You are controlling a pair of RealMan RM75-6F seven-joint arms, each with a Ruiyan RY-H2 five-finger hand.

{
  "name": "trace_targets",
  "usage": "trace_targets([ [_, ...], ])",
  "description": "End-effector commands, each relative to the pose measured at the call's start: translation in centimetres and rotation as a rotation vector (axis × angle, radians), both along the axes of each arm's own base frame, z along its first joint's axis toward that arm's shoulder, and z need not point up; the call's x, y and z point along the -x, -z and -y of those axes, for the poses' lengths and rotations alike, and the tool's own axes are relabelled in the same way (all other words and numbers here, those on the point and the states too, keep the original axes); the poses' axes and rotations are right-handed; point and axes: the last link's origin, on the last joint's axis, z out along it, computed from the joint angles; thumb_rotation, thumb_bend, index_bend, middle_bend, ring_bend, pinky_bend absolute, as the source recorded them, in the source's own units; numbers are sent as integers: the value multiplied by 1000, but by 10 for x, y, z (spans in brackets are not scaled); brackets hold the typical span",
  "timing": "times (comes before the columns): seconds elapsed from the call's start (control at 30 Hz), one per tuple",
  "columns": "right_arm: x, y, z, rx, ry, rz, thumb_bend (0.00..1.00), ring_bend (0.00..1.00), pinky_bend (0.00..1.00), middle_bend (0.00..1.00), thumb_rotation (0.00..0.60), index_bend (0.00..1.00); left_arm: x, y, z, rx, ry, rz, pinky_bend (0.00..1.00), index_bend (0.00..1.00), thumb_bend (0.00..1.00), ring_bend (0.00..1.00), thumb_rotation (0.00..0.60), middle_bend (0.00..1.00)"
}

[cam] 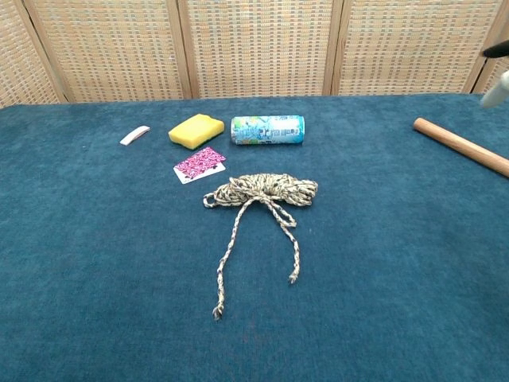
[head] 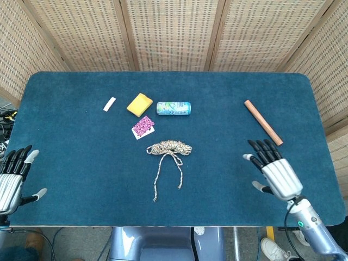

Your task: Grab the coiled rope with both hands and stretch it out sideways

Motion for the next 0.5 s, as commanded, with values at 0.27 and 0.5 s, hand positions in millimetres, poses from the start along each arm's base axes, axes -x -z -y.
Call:
trace_targets([
  [0.27, -90, 92, 50, -316, -204, -207, 160, 0, 0, 30, 600, 362, 1, 9, -5, 0, -26, -39, 0, 0, 0, 0, 600, 0],
  [0.5, -122, 145, 53, -378, -272, -299, 230, 0, 0, 30, 600, 403, -1, 14, -8, 18, -26, -54, 0, 0, 0, 0, 600, 0],
])
